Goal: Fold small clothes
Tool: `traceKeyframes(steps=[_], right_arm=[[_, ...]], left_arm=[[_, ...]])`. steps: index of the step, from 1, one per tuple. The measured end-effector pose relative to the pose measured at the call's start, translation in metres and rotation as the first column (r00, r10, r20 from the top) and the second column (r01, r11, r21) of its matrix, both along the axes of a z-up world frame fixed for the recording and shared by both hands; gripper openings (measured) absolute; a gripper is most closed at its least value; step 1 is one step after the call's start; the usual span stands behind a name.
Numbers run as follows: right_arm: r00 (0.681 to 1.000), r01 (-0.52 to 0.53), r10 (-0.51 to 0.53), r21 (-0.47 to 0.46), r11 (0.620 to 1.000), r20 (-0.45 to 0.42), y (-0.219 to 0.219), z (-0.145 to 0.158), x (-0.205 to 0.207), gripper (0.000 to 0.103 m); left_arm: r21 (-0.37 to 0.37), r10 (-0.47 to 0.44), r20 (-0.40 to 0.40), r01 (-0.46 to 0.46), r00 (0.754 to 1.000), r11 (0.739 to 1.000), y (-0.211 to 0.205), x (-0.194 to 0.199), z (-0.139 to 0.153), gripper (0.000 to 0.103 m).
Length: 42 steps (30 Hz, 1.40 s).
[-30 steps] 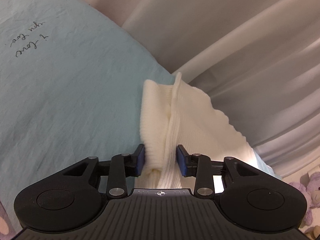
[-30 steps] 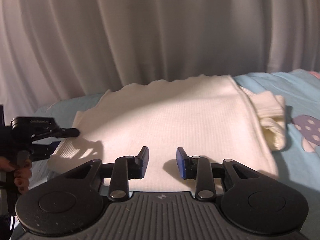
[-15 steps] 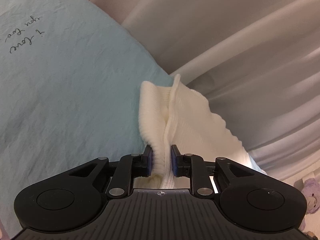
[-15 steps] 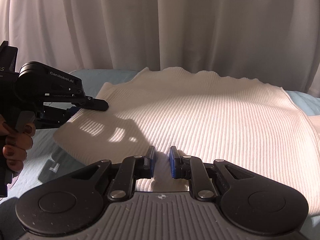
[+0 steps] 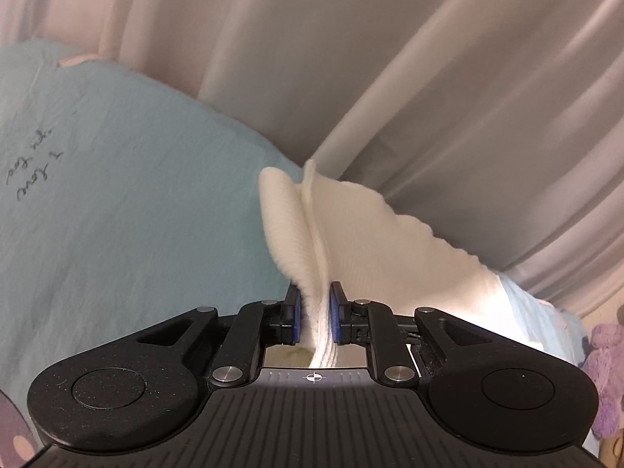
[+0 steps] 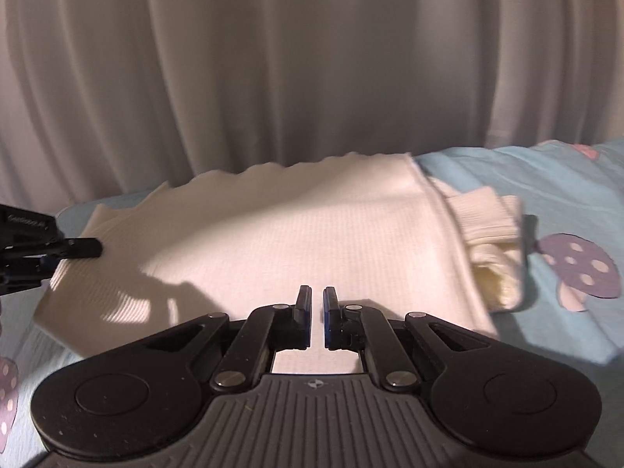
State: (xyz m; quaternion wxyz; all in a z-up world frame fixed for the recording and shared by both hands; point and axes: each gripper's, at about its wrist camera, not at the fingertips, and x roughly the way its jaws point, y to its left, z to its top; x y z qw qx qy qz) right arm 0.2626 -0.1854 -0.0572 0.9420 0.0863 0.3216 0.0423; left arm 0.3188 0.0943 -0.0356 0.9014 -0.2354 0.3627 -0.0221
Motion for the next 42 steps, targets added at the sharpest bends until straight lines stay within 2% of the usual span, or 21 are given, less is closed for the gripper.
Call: traceKeyframes(steps=[5, 9, 11, 12, 13, 16, 18, 21, 22, 23, 25, 26, 29, 31, 33, 36, 38, 39, 41, 42], right_arm=[[0.993, 0.116, -0.117, 0.003, 0.993, 0.021, -0.04, 0.006, -0.014, 0.005], [0.989, 0.149, -0.149, 0.0, 0.989, -0.005, -0.05, -0.001, -0.019, 0.005], [0.989, 0.146, -0.147, -0.021, 0.989, -0.012, -0.05, -0.004, -0.022, 0.005], [0.989, 0.146, -0.146, -0.027, 0.989, -0.024, -0.049, -0.007, -0.018, 0.005], [0.989, 0.143, -0.144, -0.03, 0.989, -0.041, -0.048, -0.012, -0.017, 0.005], [0.989, 0.137, -0.139, -0.036, 0.99, -0.054, -0.047, -0.016, -0.017, 0.005], [0.989, 0.137, -0.139, -0.032, 0.99, -0.051, -0.047, -0.014, -0.016, 0.005], [0.99, 0.135, -0.137, -0.033, 0.99, -0.045, -0.047, -0.013, -0.014, 0.005], [0.99, 0.135, -0.137, -0.036, 0.99, -0.046, -0.046, -0.013, -0.013, 0.005], [0.989, 0.136, -0.137, -0.038, 0.99, -0.047, -0.044, -0.013, -0.013, 0.005], [0.989, 0.132, -0.134, -0.046, 0.99, -0.056, -0.041, -0.013, -0.012, 0.005], [0.99, 0.128, -0.131, -0.052, 0.99, -0.057, -0.039, -0.014, -0.012, 0.005], [0.991, 0.11, -0.115, -0.069, 0.991, -0.064, -0.035, -0.015, -0.011, 0.005], [0.992, 0.097, -0.102, -0.081, 0.992, -0.069, -0.034, -0.014, -0.009, 0.005], [0.992, 0.096, -0.101, -0.074, 0.993, -0.071, -0.036, -0.01, -0.008, 0.005], [0.994, 0.097, -0.097, -0.009, 0.995, -0.04, -0.04, 0.006, -0.01, 0.006], [0.998, 0.065, -0.064, 0.067, 0.996, -0.02, -0.041, 0.016, -0.007, 0.009], [0.999, 0.039, -0.036, 0.134, 0.99, -0.023, -0.041, 0.02, -0.003, 0.013], [0.998, -0.016, 0.033, 0.294, 0.956, -0.055, -0.042, 0.02, 0.012, 0.036], [0.994, -0.04, 0.077, 0.381, 0.924, -0.082, -0.042, 0.016, 0.023, 0.041]], left_arm=[[-0.097, -0.118, 0.034, 0.121, 0.992, 0.988, -0.052, -0.002, 0.019, 0.016], [-0.13, -0.177, -0.026, 0.172, 0.984, 0.976, -0.09, 0.007, -0.007, 0.015], [-0.17, -0.182, -0.07, 0.168, 0.981, 0.971, -0.095, 0.01, -0.026, 0.015], [-0.206, -0.195, -0.059, 0.179, 0.979, 0.962, -0.094, 0.007, -0.031, 0.015], [-0.211, -0.205, -0.053, 0.19, 0.977, 0.959, -0.095, 0.006, -0.032, 0.017], [-0.221, -0.215, -0.071, 0.194, 0.974, 0.956, -0.088, 0.002, -0.022, 0.017], [-0.245, -0.218, -0.046, 0.2, 0.975, 0.948, -0.077, -0.007, -0.007, 0.022], [-0.222, -0.159, 0.042, 0.165, 0.986, 0.961, -0.056, -0.03, 0.017, 0.028], [-0.184, -0.13, 0.064, 0.14, 0.989, 0.973, -0.051, -0.034, 0.019, 0.029], [-0.114, -0.104, 0.072, 0.111, 0.992, 0.987, -0.05, -0.035, 0.02, 0.029], [0.008, -0.067, 0.021, 0.067, 0.998, 0.998, -0.053, -0.031, 0.01, 0.029], [0.02, -0.065, -0.013, 0.065, 0.998, 0.998, -0.054, -0.029, 0.002, 0.029], [-0.027, -0.126, -0.106, 0.124, 0.986, 0.992, -0.065, -0.023, -0.027, 0.03], [0.002, -0.124, -0.065, 0.125, 0.99, 0.992, -0.07, -0.024, -0.029, 0.034], [0.021, -0.136, -0.063, 0.138, 0.989, 0.99, -0.071, -0.025, -0.029, 0.04], [-0.007, -0.115, -0.072, 0.115, 0.991, 0.993, -0.058, -0.029, -0.018, 0.05], [-0.042, -0.073, -0.039, 0.072, 0.997, 0.997, -0.045, -0.04, -0.009, 0.059], [-0.043, -0.048, -0.028, 0.047, 0.998, 0.998, -0.038, -0.043, -0.007, 0.06], [-0.017, 0.013, -0.023, -0.013, 1.0, 1.0, -0.028, -0.047, -0.006, 0.061], [-0.004, 0.035, -0.024, -0.035, 0.999, 0.999, -0.024, -0.047, -0.007, 0.062]])
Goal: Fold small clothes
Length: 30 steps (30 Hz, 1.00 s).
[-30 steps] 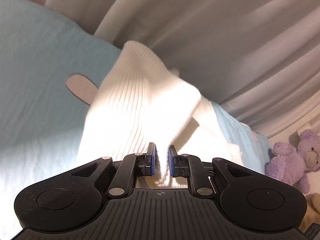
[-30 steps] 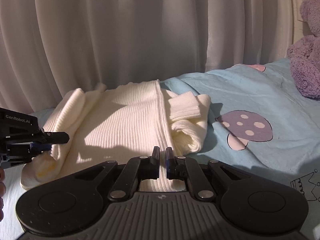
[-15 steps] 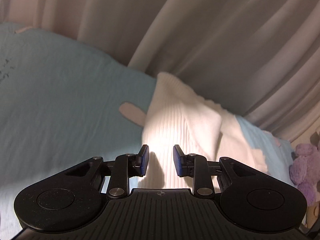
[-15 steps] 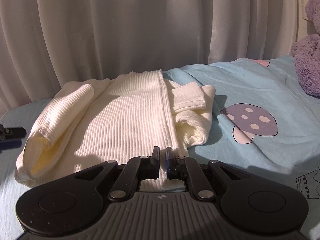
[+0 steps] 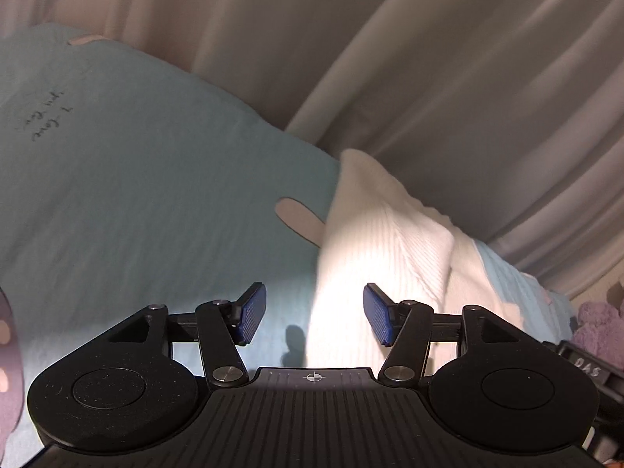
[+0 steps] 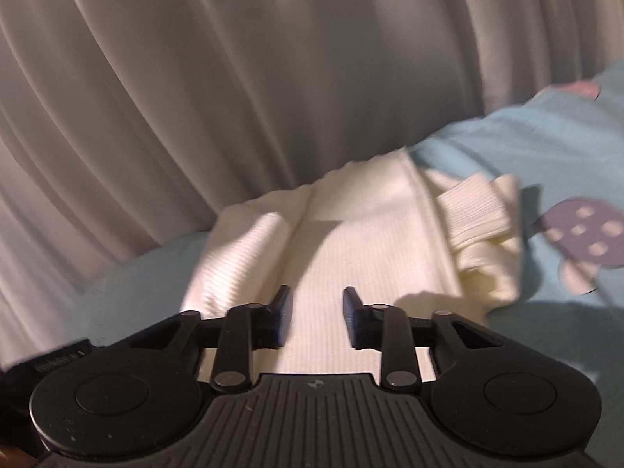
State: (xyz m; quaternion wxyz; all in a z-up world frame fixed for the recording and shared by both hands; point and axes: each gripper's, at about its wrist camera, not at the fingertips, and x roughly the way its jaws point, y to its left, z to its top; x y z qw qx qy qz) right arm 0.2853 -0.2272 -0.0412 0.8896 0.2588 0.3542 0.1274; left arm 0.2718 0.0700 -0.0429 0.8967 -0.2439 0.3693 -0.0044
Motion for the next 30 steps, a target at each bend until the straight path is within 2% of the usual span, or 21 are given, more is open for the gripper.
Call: traceKeyframes(steps=[1, 2, 4, 7, 9, 12, 15, 17, 20, 22, 24, 25, 27, 30], right_arm=[[0.998, -0.042, 0.046, 0.097, 0.994, -0.033, 0.001, -0.006, 0.011, 0.046], [0.995, -0.066, 0.078, 0.176, 0.982, -0.06, 0.002, -0.012, 0.022, 0.047], [0.987, -0.072, 0.109, 0.276, 0.958, -0.121, 0.007, -0.026, 0.043, 0.047], [0.977, -0.056, 0.113, 0.293, 0.954, -0.183, 0.015, -0.041, 0.061, 0.047], [0.974, -0.066, 0.133, 0.329, 0.942, -0.185, 0.019, -0.043, 0.064, 0.047], [0.971, -0.094, 0.157, 0.318, 0.943, -0.178, 0.029, -0.044, 0.069, 0.046], [0.968, -0.102, 0.172, 0.338, 0.936, -0.185, 0.028, -0.05, 0.078, 0.035], [0.966, -0.106, 0.176, 0.331, 0.938, -0.19, 0.03, -0.052, 0.081, 0.022], [0.97, -0.147, 0.184, 0.224, 0.963, -0.157, 0.038, -0.046, 0.08, 0.015], [0.977, -0.177, 0.182, 0.057, 0.983, -0.11, 0.053, -0.031, 0.074, 0.012], [0.982, -0.188, 0.184, -0.113, 0.976, -0.045, 0.065, -0.011, 0.063, 0.011], [0.983, -0.183, 0.184, -0.168, 0.969, -0.007, 0.067, -0.002, 0.058, 0.011], [0.984, -0.152, 0.17, -0.253, 0.955, 0.051, 0.063, 0.015, 0.05, 0.011], [0.991, -0.077, 0.108, -0.345, 0.935, 0.072, 0.042, 0.028, 0.041, 0.011]], left_arm=[[0.011, 0.013, -0.018, -0.012, 1.0, 1.0, 0.002, 0.001, -0.003, 0.062], [0.014, 0.017, -0.048, -0.016, 0.999, 1.0, 0.005, 0.004, -0.007, 0.062], [-0.01, 0.018, -0.077, -0.019, 0.997, 1.0, 0.01, 0.007, -0.014, 0.062], [-0.002, 0.026, -0.085, -0.026, 0.996, 1.0, 0.014, 0.005, -0.019, 0.062], [0.021, 0.024, -0.085, -0.022, 0.996, 1.0, 0.015, 0.006, -0.021, 0.062], [0.031, 0.031, -0.098, -0.028, 0.995, 0.999, 0.016, 0.011, -0.024, 0.062], [0.036, 0.032, -0.1, -0.028, 0.994, 0.999, 0.015, 0.014, -0.026, 0.062], [0.063, 0.023, -0.099, -0.017, 0.995, 0.998, 0.011, 0.015, -0.024, 0.063], [0.086, 0.011, -0.102, -0.002, 0.995, 0.996, 0.005, 0.016, -0.023, 0.065], [0.09, 0.003, -0.109, 0.007, 0.994, 0.996, 0.003, 0.019, -0.023, 0.065], [0.094, -0.006, -0.117, 0.017, 0.993, 0.995, 0.0, 0.021, -0.021, 0.065], [0.098, -0.013, -0.115, 0.025, 0.993, 0.995, -0.002, 0.022, -0.02, 0.065], [0.107, -0.033, -0.102, 0.044, 0.994, 0.993, -0.007, 0.022, -0.015, 0.065], [0.111, -0.069, -0.084, 0.078, 0.994, 0.991, -0.016, 0.021, -0.01, 0.065]])
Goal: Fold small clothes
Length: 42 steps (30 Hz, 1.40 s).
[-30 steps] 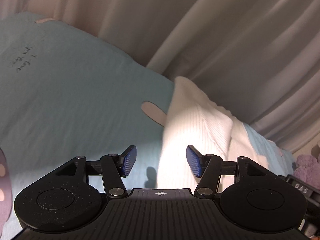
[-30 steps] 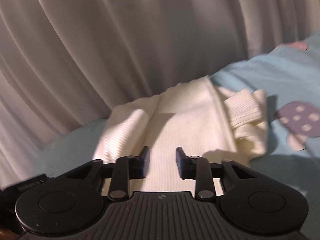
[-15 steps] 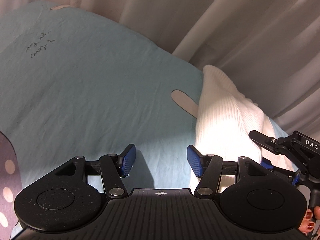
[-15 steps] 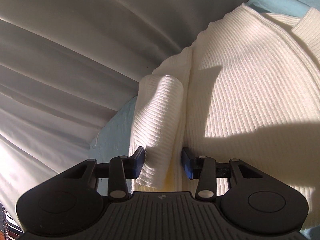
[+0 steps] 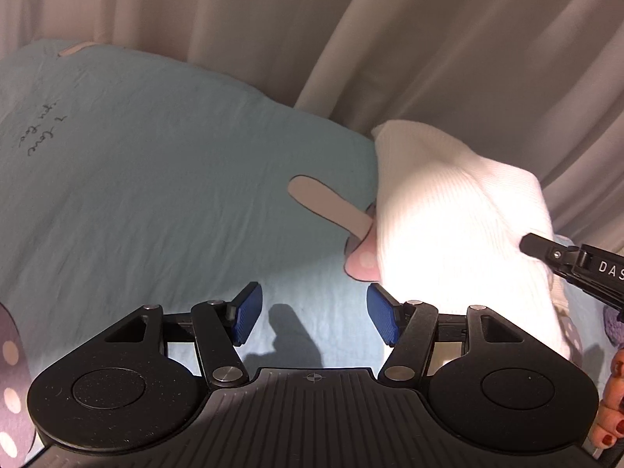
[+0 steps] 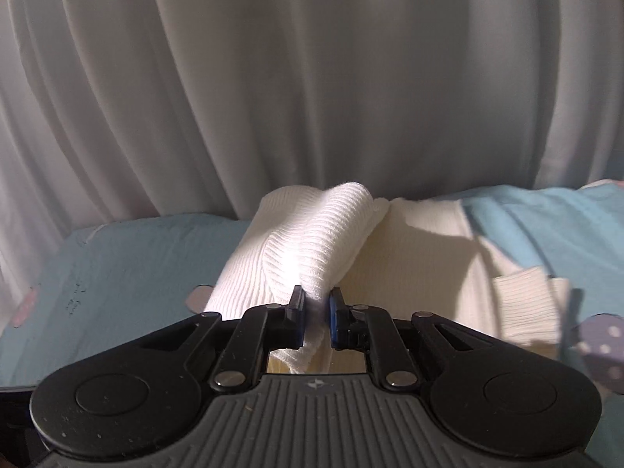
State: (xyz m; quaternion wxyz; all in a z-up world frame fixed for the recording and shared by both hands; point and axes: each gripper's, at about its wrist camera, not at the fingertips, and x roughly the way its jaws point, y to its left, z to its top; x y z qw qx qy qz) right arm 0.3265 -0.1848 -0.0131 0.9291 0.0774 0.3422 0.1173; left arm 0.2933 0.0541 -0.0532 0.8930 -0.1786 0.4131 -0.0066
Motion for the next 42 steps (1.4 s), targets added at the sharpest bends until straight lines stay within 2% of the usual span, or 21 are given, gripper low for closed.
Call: traceKeyframes(steps=[2, 4, 6, 8, 12, 15, 19, 20, 22, 24, 26, 27, 28, 30, 33, 35, 37, 38, 39, 40, 42], right_arm=[[0.999, 0.044, -0.044, -0.107, 0.993, 0.007, -0.011, -0.003, -0.005, 0.011], [0.996, 0.079, -0.085, -0.123, 0.989, -0.04, -0.024, -0.013, -0.004, 0.011], [0.991, 0.082, -0.087, -0.043, 0.996, -0.106, -0.042, -0.029, 0.001, 0.012], [0.99, 0.089, -0.08, 0.071, 0.993, -0.116, -0.058, -0.036, -0.002, 0.017], [0.986, 0.114, -0.08, 0.247, 0.962, -0.144, -0.086, -0.044, -0.005, 0.021], [0.978, 0.144, -0.072, 0.391, 0.909, -0.194, -0.098, -0.059, -0.002, 0.025], [0.966, 0.174, -0.021, 0.589, 0.789, -0.257, -0.104, -0.081, 0.012, 0.042], [0.966, 0.166, -0.001, 0.614, 0.771, -0.26, -0.1, -0.085, 0.017, 0.043], [0.966, 0.155, 0.004, 0.587, 0.795, -0.26, -0.09, -0.083, 0.022, 0.042], [0.968, 0.142, -0.012, 0.509, 0.849, -0.249, -0.077, -0.075, 0.024, 0.023], [0.979, 0.121, -0.056, 0.339, 0.933, -0.194, -0.062, -0.056, 0.021, 0.017], [0.988, 0.108, -0.079, 0.224, 0.969, -0.134, -0.053, -0.042, 0.016, 0.016], [0.994, 0.103, -0.098, 0.106, 0.989, -0.058, -0.043, -0.028, 0.008, 0.016], [0.991, 0.124, -0.12, -0.082, 0.989, 0.053, -0.03, -0.011, -0.005, 0.016], [0.985, 0.169, -0.164, -0.177, 0.969, 0.043, -0.032, -0.018, -0.008, 0.016], [0.989, 0.133, -0.141, -0.175, 0.976, -0.033, -0.036, -0.04, -0.001, 0.02], [0.991, 0.132, -0.133, -0.135, 0.982, 0.004, -0.044, -0.046, -0.008, 0.023], [0.991, 0.131, -0.131, -0.107, 0.986, 0.012, -0.048, -0.043, -0.011, 0.028], [0.99, 0.138, -0.138, -0.056, 0.989, 0.014, -0.056, -0.039, -0.017, 0.033], [0.989, 0.15, -0.15, -0.004, 0.989, 0.011, -0.066, -0.036, -0.022, 0.043], [0.988, 0.152, -0.155, 0.101, 0.983, 0.016, -0.087, -0.029, -0.039, 0.049]], left_arm=[[-0.009, -0.02, 0.001, 0.02, 1.0, 1.0, -0.007, 0.001, -0.001, 0.065], [-0.026, -0.057, -0.005, 0.057, 0.998, 0.998, -0.018, 0.003, -0.004, 0.065], [-0.036, -0.11, -0.002, 0.109, 0.994, 0.993, -0.033, 0.004, -0.007, 0.065], [-0.034, -0.159, -0.008, 0.159, 0.987, 0.987, -0.047, 0.006, -0.01, 0.065], [-0.026, -0.173, -0.018, 0.172, 0.985, 0.985, -0.053, 0.01, -0.013, 0.065], [-0.031, -0.176, -0.018, 0.176, 0.984, 0.984, -0.052, 0.009, -0.011, 0.065], [-0.02, -0.184, -0.019, 0.184, 0.983, 0.983, -0.055, 0.005, -0.009, 0.065], [-0.017, -0.185, -0.019, 0.184, 0.983, 0.983, -0.055, 0.004, -0.009, 0.065], [-0.014, -0.186, -0.019, 0.186, 0.982, 0.982, -0.055, 0.003, -0.008, 0.065], [-0.012, -0.18, -0.023, 0.18, 0.983, 0.984, -0.055, 0.001, -0.007, 0.065], [-0.006, -0.186, -0.018, 0.186, 0.982, 0.983, -0.056, -0.002, -0.003, 0.065], [-0.006, -0.196, -0.013, 0.195, 0.981, 0.981, -0.057, -0.003, -0.001, 0.067], [-0.006, -0.208, -0.004, 0.208, 0.978, 0.978, -0.058, -0.006, 0.001, 0.068], [0.002, -0.244, 0.018, 0.244, 0.97, 0.97, -0.063, -0.01, 0.006, 0.073], [0.031, -0.3, 0.039, 0.299, 0.953, 0.954, -0.074, -0.018, 0.009, 0.076], [0.05, -0.332, 0.035, 0.33, 0.943, 0.943, -0.083, -0.019, 0.006, 0.077], [0.061, -0.359, 0.006, 0.358, 0.933, 0.932, -0.09, -0.019, 0.001, 0.077], [0.063, -0.375, 0.002, 0.374, 0.927, 0.925, -0.092, -0.02, 0.0, 0.077], [0.066, -0.384, 0.001, 0.383, 0.923, 0.921, -0.094, -0.021, -0.001, 0.077], [0.071, -0.388, -0.002, 0.387, 0.922, 0.919, -0.095, -0.022, -0.002, 0.077], [0.083, -0.389, -0.003, 0.388, 0.921, 0.918, -0.097, -0.022, -0.004, 0.077]])
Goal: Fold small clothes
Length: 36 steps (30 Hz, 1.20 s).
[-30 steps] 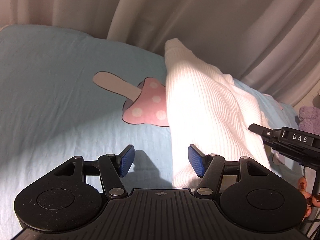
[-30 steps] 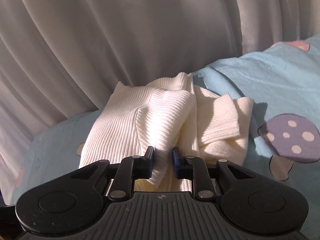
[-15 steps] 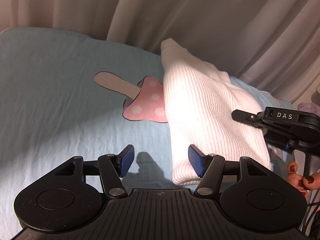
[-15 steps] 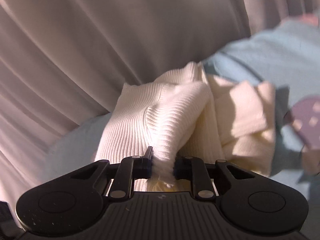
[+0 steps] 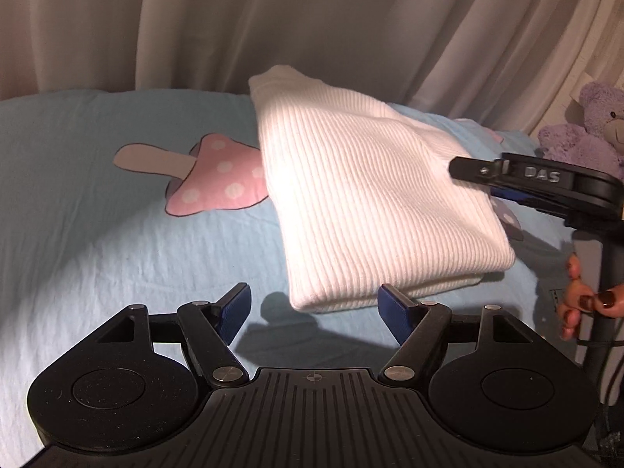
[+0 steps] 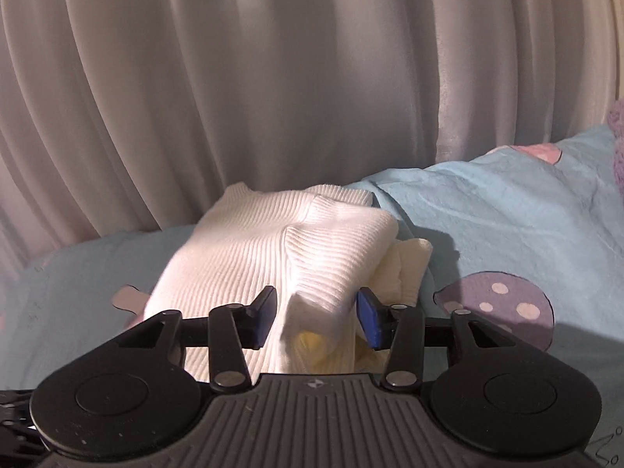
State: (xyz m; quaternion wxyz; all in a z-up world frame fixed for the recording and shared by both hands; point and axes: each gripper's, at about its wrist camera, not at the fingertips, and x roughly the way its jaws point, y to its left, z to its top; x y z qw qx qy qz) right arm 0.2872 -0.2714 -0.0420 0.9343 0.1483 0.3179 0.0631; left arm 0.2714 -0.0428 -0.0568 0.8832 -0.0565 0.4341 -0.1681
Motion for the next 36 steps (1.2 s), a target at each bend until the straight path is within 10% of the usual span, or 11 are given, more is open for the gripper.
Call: traceKeyframes(steps=[10, 13, 18, 22, 25, 36], right_arm=[[0.984, 0.065, 0.005, 0.381, 0.922, -0.18, -0.024, -0.032, -0.051, 0.053], [0.981, 0.082, 0.018, 0.497, 0.864, -0.192, -0.021, -0.047, -0.04, 0.038], [0.966, 0.165, -0.087, 0.319, 0.933, -0.244, 0.001, -0.043, -0.031, 0.009], [0.993, 0.037, 0.041, 0.625, 0.78, -0.109, -0.021, -0.043, -0.044, 0.008], [0.969, 0.122, -0.03, 0.371, 0.921, -0.246, -0.024, -0.048, -0.039, 0.007], [0.978, 0.044, 0.014, 0.269, 0.962, -0.21, -0.017, -0.051, -0.039, 0.007]], left_arm=[[0.036, 0.017, -0.02, -0.016, 1.0, 0.999, -0.014, 0.002, -0.012, 0.078], [0.044, 0.024, -0.018, -0.023, 1.0, 0.999, -0.017, 0.003, -0.012, 0.078], [0.062, 0.052, -0.007, -0.052, 0.999, 0.997, -0.021, 0.006, -0.013, 0.078], [0.062, 0.106, -0.002, -0.106, 0.994, 0.992, -0.011, 0.005, -0.01, 0.078], [0.04, 0.141, -0.032, -0.139, 0.99, 0.989, 0.002, 0.007, -0.011, 0.078], [0.04, 0.15, -0.056, -0.148, 0.987, 0.988, 0.008, 0.009, -0.011, 0.077]])
